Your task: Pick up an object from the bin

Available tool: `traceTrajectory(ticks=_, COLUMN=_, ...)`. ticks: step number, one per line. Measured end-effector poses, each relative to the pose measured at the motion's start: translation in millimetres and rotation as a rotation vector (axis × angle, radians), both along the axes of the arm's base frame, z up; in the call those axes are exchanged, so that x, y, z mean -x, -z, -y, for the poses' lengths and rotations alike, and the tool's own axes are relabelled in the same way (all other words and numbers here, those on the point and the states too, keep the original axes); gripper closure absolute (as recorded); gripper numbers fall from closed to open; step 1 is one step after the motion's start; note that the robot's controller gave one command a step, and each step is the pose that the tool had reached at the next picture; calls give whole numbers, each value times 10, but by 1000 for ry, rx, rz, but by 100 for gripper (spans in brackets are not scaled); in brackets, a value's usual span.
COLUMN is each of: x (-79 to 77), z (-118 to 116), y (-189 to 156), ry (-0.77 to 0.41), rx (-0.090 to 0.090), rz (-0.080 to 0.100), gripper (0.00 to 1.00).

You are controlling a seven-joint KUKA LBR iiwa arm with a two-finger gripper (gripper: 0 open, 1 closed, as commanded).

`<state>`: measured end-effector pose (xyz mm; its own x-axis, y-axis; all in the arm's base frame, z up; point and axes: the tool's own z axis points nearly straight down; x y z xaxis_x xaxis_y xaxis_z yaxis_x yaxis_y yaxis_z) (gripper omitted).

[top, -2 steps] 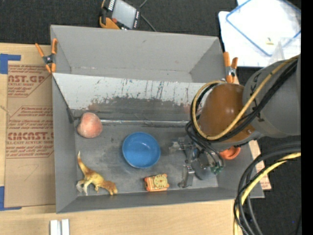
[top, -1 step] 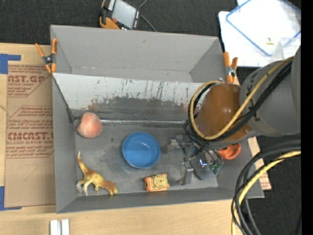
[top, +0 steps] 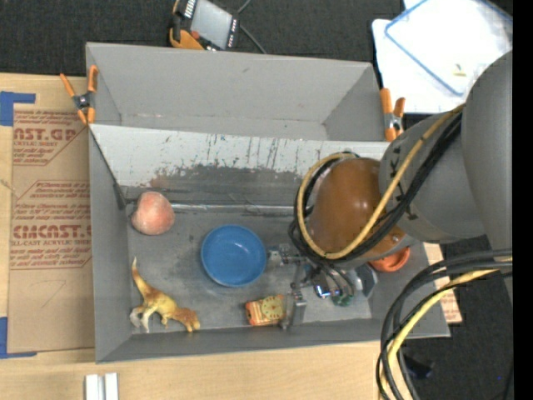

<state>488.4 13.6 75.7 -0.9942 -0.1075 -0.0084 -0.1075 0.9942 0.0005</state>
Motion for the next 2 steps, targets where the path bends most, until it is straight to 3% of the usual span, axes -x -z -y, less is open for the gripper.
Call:
traceTrajectory(ticks=1, x=50, z=-140, y=44, ry=1, rx=3, rz=10, gripper=100)
traceTrajectory(ticks=2, x=50, z=-140, y=44, ry=1, rx=3, rz=10, gripper=100)
